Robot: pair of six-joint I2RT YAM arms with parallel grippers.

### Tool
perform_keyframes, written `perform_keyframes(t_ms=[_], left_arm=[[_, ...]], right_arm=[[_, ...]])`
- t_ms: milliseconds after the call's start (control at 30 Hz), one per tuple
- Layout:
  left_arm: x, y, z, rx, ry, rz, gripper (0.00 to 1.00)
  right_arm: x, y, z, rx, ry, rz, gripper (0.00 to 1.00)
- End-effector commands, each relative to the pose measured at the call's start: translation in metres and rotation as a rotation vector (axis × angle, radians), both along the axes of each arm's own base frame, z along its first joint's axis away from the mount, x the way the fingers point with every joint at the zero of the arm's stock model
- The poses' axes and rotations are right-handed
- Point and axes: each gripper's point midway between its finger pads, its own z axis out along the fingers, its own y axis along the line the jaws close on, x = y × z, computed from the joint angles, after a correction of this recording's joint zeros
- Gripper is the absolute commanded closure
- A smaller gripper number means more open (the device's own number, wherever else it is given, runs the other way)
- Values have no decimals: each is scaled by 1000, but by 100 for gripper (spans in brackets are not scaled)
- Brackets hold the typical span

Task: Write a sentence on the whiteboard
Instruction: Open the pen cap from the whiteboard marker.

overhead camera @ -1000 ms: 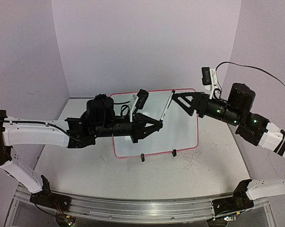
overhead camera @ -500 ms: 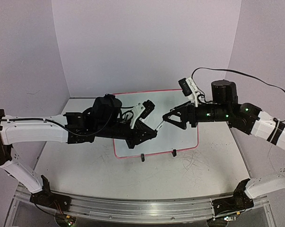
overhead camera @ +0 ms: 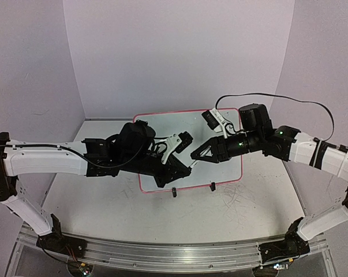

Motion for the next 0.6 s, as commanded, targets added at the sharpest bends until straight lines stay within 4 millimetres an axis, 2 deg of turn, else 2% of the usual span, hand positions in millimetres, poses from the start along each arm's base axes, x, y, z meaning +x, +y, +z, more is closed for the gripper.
perform_keyframes(t_ms=[0, 200, 433, 567], left_arm=[[2, -10, 29, -68, -45, 2, 100], [10, -5, 33, -68, -62, 52, 100], [13, 1, 36, -81, -58, 90, 100], [10, -1, 38, -90, -49, 72, 100]], right_arm=[[-7, 9, 12, 56, -1, 65, 56], [-11, 3, 8, 48, -34, 62, 56], [-11, -14, 34, 124, -177, -22, 35], [-10, -8, 29, 124, -156, 0, 38]])
